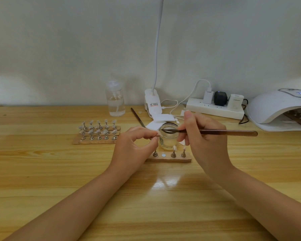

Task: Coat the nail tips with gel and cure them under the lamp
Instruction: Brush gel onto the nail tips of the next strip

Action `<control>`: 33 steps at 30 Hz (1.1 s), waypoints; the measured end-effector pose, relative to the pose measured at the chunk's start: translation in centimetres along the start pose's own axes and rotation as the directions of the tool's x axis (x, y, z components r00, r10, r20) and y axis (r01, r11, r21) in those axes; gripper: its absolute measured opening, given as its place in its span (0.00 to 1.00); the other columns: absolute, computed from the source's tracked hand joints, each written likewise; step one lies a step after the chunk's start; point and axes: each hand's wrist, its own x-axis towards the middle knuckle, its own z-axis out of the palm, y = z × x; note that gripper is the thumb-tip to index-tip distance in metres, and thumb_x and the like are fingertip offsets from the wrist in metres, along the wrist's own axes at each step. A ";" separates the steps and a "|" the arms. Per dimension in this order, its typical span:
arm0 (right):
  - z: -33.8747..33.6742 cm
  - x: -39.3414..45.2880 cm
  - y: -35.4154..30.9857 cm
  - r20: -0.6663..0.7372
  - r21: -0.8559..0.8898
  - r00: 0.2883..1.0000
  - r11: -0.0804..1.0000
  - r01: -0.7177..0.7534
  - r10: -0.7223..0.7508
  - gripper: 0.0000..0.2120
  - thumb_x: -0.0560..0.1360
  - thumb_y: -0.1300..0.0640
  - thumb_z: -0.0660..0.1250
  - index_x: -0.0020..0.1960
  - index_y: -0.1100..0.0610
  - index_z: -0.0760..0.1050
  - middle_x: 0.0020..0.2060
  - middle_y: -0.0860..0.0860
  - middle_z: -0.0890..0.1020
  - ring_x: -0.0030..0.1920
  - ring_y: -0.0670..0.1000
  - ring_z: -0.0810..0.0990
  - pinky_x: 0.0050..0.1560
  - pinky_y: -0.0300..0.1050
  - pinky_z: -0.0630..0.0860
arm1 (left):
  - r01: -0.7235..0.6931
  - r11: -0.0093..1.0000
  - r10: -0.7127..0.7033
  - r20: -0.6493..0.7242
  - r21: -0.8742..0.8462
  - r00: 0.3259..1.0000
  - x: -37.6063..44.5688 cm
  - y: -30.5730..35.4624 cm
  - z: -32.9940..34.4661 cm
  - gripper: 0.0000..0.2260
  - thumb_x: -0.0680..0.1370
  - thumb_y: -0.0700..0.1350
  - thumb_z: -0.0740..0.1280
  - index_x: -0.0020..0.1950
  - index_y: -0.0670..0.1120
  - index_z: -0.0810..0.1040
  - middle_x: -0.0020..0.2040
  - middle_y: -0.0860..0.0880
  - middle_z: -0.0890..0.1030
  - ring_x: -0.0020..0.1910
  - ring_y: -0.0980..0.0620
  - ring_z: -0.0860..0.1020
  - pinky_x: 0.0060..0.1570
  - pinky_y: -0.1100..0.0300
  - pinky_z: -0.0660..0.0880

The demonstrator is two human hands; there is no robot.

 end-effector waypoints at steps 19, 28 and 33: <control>-0.3 0.1 0.2 0.043 -0.036 0.999 0.999 -0.027 0.028 0.17 0.78 0.61 0.61 0.31 0.56 0.76 0.24 0.52 0.78 0.22 0.42 0.72 0.22 0.32 0.68 | -0.004 1.000 0.004 -0.008 -0.007 1.000 0.0 -0.1 0.1 0.14 0.69 0.35 0.71 0.37 0.56 0.80 0.35 0.56 0.80 0.41 0.57 0.77 0.47 0.71 0.71; 0.3 0.2 0.6 0.058 -0.079 0.998 0.997 0.023 -0.018 0.15 0.77 0.61 0.64 0.32 0.56 0.78 0.25 0.49 0.79 0.27 0.42 0.75 0.36 0.33 0.71 | -0.009 1.000 0.009 0.002 0.003 1.000 0.0 0.0 0.2 0.12 0.69 0.35 0.71 0.38 0.54 0.80 0.34 0.57 0.80 0.40 0.57 0.77 0.47 0.69 0.72; 0.1 0.2 0.9 0.069 -0.076 0.997 0.997 0.022 -0.016 0.16 0.77 0.60 0.63 0.32 0.61 0.78 0.24 0.50 0.79 0.26 0.42 0.74 0.32 0.31 0.69 | 0.004 1.000 -0.004 0.007 0.003 1.000 0.1 -0.1 0.2 0.10 0.69 0.36 0.71 0.39 0.52 0.81 0.35 0.56 0.80 0.41 0.57 0.77 0.47 0.68 0.72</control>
